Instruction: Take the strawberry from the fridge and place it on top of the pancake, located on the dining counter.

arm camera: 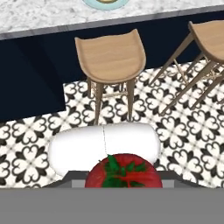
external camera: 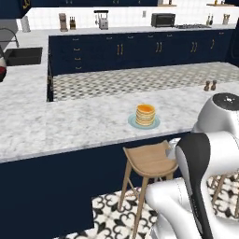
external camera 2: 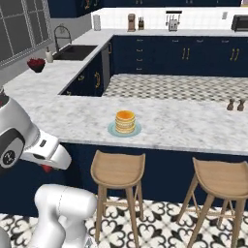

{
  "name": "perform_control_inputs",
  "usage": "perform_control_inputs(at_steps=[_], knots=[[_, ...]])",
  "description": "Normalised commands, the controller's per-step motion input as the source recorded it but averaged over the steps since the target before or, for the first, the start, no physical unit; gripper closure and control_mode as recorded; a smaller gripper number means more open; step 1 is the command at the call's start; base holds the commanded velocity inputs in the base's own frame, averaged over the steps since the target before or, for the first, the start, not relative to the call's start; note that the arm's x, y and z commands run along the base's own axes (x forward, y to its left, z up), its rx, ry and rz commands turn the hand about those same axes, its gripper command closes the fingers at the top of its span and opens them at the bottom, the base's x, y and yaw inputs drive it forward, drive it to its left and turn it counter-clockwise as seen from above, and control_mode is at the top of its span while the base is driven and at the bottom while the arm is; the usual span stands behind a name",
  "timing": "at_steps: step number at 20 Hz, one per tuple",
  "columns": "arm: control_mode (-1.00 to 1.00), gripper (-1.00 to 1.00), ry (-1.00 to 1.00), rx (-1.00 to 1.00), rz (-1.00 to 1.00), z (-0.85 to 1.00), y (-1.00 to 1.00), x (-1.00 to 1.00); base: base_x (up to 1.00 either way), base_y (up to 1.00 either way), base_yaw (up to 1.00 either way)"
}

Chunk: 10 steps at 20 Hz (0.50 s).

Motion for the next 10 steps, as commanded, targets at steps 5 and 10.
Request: perform_control_inputs(at_steps=[5,10], knots=[[1.0,1.0,0.0,0.0,0.0,0.0,0.0,0.0,0.61,0.08,-0.05],[1.0,1.0,0.0,0.0,0.0,0.0,0.0,0.0,0.32,-0.16,0.02]])
